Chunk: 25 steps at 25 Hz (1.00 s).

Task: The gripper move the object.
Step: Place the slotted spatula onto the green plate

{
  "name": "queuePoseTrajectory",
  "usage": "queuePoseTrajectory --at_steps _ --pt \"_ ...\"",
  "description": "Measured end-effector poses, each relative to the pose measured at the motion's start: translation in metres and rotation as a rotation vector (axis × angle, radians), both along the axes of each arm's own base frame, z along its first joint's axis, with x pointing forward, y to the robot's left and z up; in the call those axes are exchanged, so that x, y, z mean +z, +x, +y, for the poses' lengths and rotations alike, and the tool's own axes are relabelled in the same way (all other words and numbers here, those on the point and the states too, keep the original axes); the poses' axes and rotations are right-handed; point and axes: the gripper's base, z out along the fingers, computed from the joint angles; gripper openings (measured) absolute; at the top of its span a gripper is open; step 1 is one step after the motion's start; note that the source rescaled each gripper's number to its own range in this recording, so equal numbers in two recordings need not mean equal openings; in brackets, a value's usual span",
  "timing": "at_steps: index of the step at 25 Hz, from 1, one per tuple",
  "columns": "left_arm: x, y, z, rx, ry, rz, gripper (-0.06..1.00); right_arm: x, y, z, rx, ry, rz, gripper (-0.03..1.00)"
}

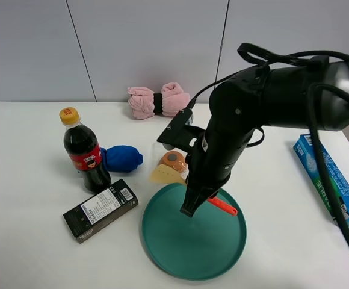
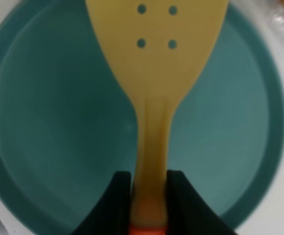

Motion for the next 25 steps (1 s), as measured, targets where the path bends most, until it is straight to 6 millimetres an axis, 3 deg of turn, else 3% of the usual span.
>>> queuePoseTrajectory --at_steps 11,25 --pt "0.000 0.000 0.000 0.000 0.000 0.000 1.00 -0.038 0.000 0.014 -0.004 -0.036 0.083 0.00" --pt "0.000 0.000 0.000 0.000 0.000 0.000 1.00 -0.060 0.001 0.015 -0.033 -0.092 0.135 0.00"
